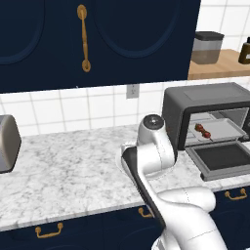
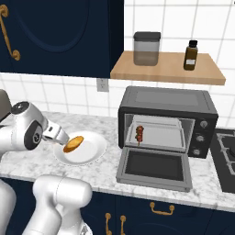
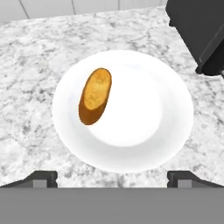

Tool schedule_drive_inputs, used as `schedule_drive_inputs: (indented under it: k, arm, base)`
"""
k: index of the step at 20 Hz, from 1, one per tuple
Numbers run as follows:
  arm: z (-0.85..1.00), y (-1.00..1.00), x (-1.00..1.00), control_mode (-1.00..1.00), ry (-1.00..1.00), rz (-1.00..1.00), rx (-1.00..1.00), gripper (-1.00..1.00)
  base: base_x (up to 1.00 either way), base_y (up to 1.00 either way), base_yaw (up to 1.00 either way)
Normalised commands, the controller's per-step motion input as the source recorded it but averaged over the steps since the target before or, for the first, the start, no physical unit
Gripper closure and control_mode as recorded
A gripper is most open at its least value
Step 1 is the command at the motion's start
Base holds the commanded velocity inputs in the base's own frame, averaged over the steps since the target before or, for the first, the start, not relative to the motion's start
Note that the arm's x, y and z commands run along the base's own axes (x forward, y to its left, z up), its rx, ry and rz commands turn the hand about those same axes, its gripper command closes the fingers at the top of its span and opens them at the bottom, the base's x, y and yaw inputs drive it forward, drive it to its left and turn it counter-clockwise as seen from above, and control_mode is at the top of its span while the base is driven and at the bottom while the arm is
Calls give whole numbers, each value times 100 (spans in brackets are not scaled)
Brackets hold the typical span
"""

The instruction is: Pick up the kebab skewer and baguette bread, and place them inside the toaster oven. Close the toaster oven door and start by setting the timer.

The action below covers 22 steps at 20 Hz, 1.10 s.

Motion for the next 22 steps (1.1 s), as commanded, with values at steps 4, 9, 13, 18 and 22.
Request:
schedule_drive_inputs:
  k: [4, 9, 13, 18, 22]
  arm:
    - [-5, 0, 61, -100, 3, 0, 0, -100]
    - [-23, 0, 37, -100, 7, 0, 1, -100]
    - [-32, 1, 10, -100, 7, 0, 4, -100]
    - [-31, -5, 6, -100, 0, 0, 3, -100]
    - [-42, -2, 31, -100, 0, 0, 5, -100]
  base:
    - [0, 0, 0]
    - [0, 0, 0]
    - [0, 0, 0]
    - [0, 0, 0]
    - [0, 0, 0]
